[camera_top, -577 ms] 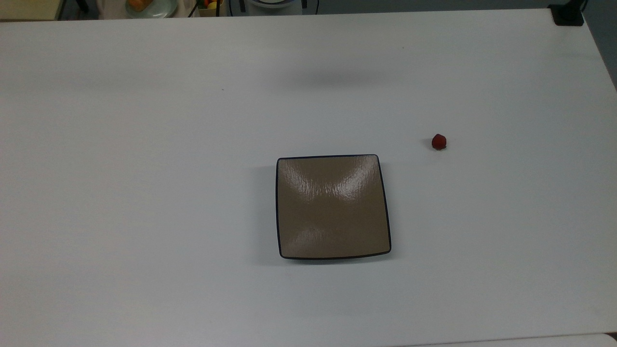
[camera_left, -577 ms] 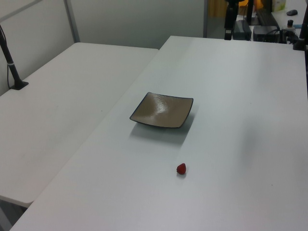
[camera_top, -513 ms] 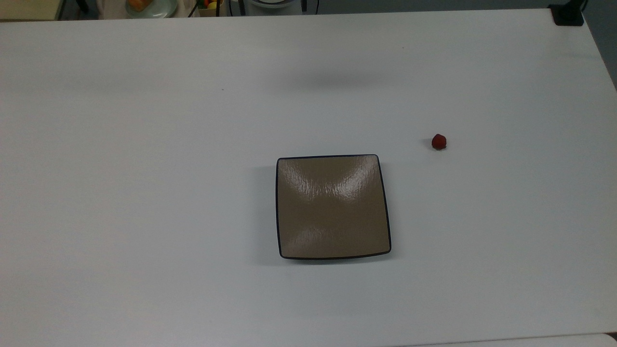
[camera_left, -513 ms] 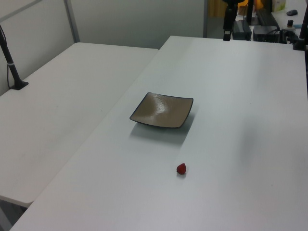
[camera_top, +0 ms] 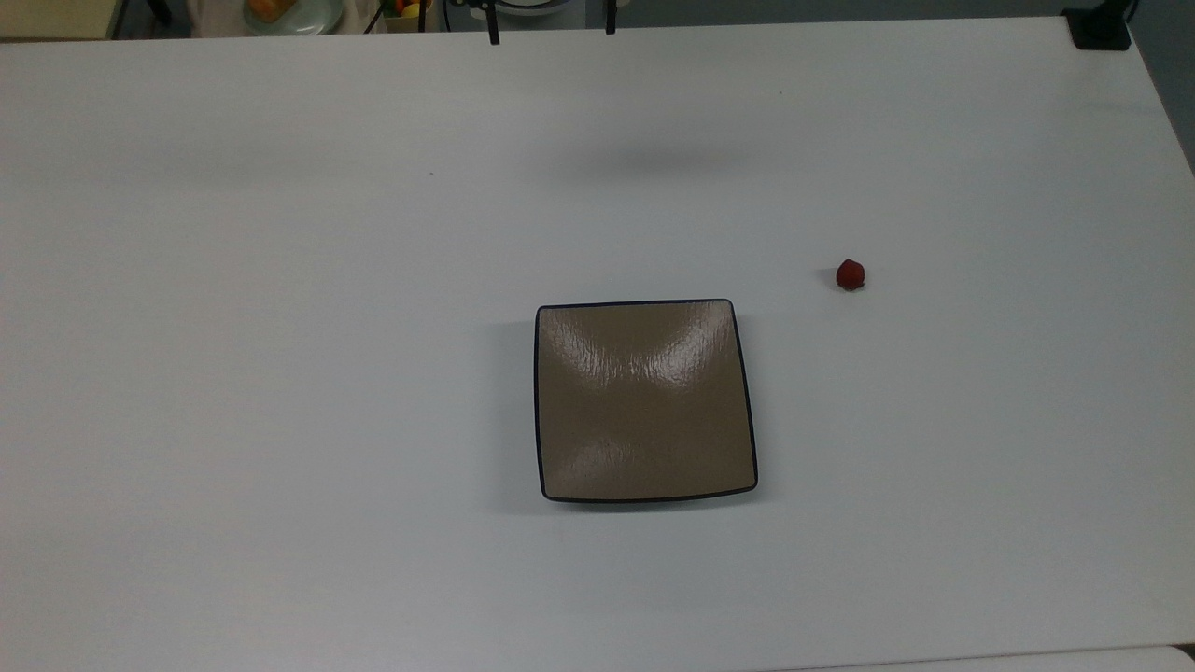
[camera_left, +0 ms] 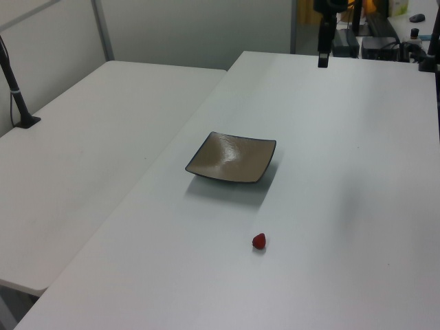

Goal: Strawberries on a ceramic plate
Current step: 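Move the open gripper over toward the red strawberry beside the plate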

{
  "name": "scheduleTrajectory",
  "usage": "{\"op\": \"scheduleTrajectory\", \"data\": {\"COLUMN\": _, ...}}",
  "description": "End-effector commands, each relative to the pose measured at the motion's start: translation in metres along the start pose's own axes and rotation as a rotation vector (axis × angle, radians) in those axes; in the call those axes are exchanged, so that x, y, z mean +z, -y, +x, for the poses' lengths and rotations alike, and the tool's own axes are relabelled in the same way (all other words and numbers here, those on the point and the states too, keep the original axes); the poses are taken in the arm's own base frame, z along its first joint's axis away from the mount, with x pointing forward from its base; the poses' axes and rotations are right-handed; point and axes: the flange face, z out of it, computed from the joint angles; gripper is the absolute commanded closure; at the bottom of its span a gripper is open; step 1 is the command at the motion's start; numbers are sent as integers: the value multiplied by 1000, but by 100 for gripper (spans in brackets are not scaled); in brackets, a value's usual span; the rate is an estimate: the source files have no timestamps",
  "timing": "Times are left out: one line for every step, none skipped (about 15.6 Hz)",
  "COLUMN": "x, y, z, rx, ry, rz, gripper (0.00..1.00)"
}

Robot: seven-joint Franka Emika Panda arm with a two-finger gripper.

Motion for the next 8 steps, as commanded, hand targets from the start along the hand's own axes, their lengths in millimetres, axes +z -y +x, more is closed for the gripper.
{"op": "scheduleTrajectory", "data": {"x": 13, "y": 19, "z": 8, "rx": -19, "ry": 4, "rz": 2, "gripper": 0}}
{"op": "scheduleTrajectory", "data": {"x": 15, "y": 21, "z": 9, "rx": -22, "ry": 7, "rz": 4, "gripper": 0}}
{"op": "scheduleTrajectory", "data": {"x": 18, "y": 24, "z": 11, "rx": -26, "ry": 11, "rz": 6, "gripper": 0}}
{"op": "scheduleTrajectory", "data": {"x": 25, "y": 29, "z": 14, "rx": -35, "ry": 22, "rz": 8, "gripper": 0}}
{"op": "scheduleTrajectory", "data": {"x": 28, "y": 42, "z": 19, "rx": -55, "ry": 22, "rz": 7, "gripper": 0}}
{"op": "scheduleTrajectory", "data": {"x": 33, "y": 49, "z": 24, "rx": -66, "ry": 9, "rz": 10, "gripper": 0}}
{"op": "scheduleTrajectory", "data": {"x": 34, "y": 55, "z": 27, "rx": -73, "ry": -13, "rz": 15, "gripper": 0}}
{"op": "scheduleTrajectory", "data": {"x": 38, "y": 68, "z": 30, "rx": -91, "ry": -23, "rz": 27, "gripper": 0}}
